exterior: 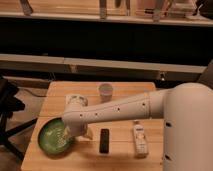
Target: Drag the ceramic bowl in a circle
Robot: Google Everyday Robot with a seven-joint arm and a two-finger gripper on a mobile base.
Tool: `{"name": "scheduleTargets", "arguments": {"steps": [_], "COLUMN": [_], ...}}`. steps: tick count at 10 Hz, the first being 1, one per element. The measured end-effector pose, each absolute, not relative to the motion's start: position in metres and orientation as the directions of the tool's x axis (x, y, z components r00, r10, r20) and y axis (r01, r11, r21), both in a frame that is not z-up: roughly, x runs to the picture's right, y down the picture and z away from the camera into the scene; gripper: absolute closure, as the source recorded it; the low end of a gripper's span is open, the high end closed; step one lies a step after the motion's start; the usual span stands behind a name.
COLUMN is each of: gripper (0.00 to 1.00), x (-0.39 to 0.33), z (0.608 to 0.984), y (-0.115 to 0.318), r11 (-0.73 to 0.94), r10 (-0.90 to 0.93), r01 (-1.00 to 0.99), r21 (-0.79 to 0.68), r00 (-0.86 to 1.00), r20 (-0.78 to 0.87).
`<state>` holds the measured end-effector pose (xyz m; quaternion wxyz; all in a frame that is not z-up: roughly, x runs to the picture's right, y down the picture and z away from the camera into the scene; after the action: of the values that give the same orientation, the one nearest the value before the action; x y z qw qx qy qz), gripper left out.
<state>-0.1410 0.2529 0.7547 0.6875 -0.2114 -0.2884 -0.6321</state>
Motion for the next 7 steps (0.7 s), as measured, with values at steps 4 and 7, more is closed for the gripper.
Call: {"name": "scheduleTargets", "arguments": {"steps": [4,7], "gripper": [0.20,0.20], "x": [-0.1426,-0.1412], "z": [0.7533,0.7530], "y": [0.2553,0.2568], "r11": [0.108,0.105], "r10": [-0.741,-0.737], "r01": [0.992,0.993], "r21": [0.062,0.054], "r00": [0.038,0.042], "r20": [0.671,0.674]}}
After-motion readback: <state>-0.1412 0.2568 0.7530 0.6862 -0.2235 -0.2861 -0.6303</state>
